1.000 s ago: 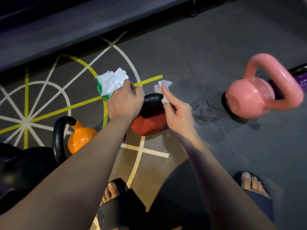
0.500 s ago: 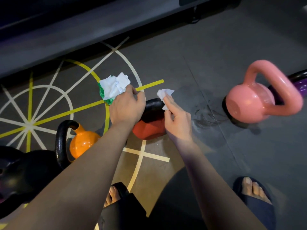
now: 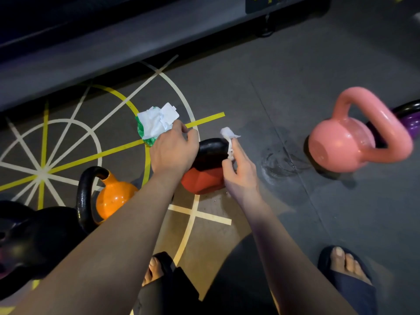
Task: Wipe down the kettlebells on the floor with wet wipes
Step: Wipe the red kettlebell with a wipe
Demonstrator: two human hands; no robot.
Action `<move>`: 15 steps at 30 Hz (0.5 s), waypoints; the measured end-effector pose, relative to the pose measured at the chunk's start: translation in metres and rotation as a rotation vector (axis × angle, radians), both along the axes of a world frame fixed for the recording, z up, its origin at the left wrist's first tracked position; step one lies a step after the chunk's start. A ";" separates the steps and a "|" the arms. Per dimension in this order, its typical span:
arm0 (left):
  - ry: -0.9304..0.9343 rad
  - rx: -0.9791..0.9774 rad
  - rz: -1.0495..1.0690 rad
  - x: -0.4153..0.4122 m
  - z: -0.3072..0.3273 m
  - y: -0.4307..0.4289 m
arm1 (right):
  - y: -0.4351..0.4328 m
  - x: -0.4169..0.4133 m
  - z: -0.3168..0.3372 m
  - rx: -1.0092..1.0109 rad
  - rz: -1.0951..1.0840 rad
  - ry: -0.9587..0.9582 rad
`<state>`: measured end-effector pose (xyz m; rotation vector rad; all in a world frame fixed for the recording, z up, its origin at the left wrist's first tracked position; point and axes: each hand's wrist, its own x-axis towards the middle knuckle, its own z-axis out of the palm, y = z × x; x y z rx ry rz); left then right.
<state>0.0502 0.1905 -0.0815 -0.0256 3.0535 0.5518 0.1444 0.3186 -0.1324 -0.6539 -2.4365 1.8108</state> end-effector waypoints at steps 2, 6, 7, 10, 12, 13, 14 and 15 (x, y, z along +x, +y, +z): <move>-0.004 0.001 0.007 -0.002 -0.001 -0.001 | -0.010 0.004 0.005 0.020 -0.008 0.076; -0.005 -0.007 0.006 -0.001 -0.002 -0.001 | -0.013 0.009 -0.001 0.043 -0.050 0.171; -0.003 -0.007 0.003 0.000 -0.001 0.000 | -0.008 0.008 -0.005 0.046 -0.058 0.142; -0.006 0.002 0.010 0.001 0.000 -0.001 | 0.001 0.001 -0.015 0.052 -0.081 -0.032; -0.005 0.002 0.009 0.000 0.000 -0.001 | 0.001 -0.002 -0.016 0.084 -0.098 -0.019; -0.006 0.003 0.011 -0.001 0.000 -0.001 | -0.001 -0.002 -0.013 0.104 -0.098 0.035; -0.007 0.005 0.014 -0.001 0.000 -0.002 | -0.003 -0.002 -0.008 0.128 -0.089 0.107; -0.007 0.006 0.014 -0.001 0.000 -0.002 | -0.006 -0.003 -0.005 0.151 -0.071 0.189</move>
